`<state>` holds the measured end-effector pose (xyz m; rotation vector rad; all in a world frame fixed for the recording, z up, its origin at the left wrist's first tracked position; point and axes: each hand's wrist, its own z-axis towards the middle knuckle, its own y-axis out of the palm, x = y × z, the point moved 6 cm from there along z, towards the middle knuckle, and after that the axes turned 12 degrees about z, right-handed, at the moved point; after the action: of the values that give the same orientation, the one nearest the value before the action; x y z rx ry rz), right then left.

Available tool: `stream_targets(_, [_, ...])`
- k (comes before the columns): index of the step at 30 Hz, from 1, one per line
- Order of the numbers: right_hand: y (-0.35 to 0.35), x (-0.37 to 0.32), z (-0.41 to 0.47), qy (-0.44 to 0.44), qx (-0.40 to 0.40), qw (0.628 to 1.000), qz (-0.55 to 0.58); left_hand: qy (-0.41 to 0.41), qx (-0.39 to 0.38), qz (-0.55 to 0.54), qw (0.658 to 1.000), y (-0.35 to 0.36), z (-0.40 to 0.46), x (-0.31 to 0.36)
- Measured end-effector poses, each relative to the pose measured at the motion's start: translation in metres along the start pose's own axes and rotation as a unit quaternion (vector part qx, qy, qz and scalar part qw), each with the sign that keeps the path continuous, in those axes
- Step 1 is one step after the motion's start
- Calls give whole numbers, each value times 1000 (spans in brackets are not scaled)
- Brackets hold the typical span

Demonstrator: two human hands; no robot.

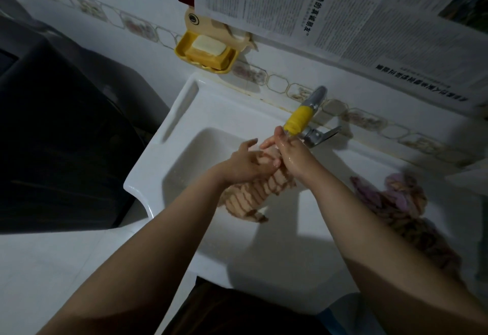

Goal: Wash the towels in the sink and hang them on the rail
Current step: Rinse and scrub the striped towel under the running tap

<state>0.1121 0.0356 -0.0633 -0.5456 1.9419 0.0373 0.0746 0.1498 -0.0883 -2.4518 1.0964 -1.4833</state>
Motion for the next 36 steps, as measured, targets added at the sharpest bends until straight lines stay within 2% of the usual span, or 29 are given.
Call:
stream_targets(4, [-5, 3, 2, 3, -4, 999, 35, 55, 106, -107, 987, -18, 0, 4])
stream_targets(7, [-3, 18, -2, 35, -64, 997, -28, 66, 169, -161, 970, -28, 2, 3])
stream_targets(9, [0, 42, -8, 74, -112, 991, -23, 52, 217, -243, 944, -40, 4, 0])
stream_targets(10, [0, 53, -11, 86, -111, 990, 10, 47, 239, -286, 927, -46, 6, -2])
stream_targets(12, [-5, 66, -12, 96, -49, 983, 147, 31, 261, -337, 904, -52, 10, -8])
stream_targets(14, [-5, 63, -10, 79, 4, 958, 276, -22, 259, -357, 897, -45, 16, -15])
stream_targets(15, [-5, 58, -8, 60, 35, 953, 295, -70, 249, -364, 895, -37, 16, -18])
stream_targets(16, [-3, 50, -6, 38, 69, 959, 271, -120, 224, -385, 887, -25, 17, -19])
stream_targets(18, [9, 24, -6, -14, 94, 986, 134, -190, 169, -447, 858, 0, 16, -14])
stream_targets(20, [17, 4, -1, -56, 134, 989, -7, -188, 164, -484, 839, 21, 22, -4])
stream_targets(22, [3, -2, 8, -24, 210, 977, -21, -180, 154, -479, 845, 33, 27, 7])
stream_targets(24, [-6, -5, 8, -4, 243, 970, -21, -180, 155, -446, 863, 32, 27, 12])
stream_targets(27, [20, -23, -6, -146, 182, 966, -108, -150, 159, -463, 859, 15, 27, 7])
stream_targets(28, [25, -24, -8, -166, 174, 961, -138, -146, 156, -465, 859, 14, 25, 7])
stream_targets(29, [21, -21, -5, -146, 185, 960, -149, -152, 145, -460, 863, 16, 24, 8])
stream_targets(32, [-11, -1, 15, 6, 248, 964, -97, -185, 89, -438, 875, 30, 17, 21])
stream_targets(33, [-13, -1, 14, 7, 257, 961, -105, -184, 88, -443, 873, 30, 17, 22])
stream_targets(36, [20, -22, -1, -135, 214, 952, -172, -137, 131, -462, 866, 21, 21, 12])
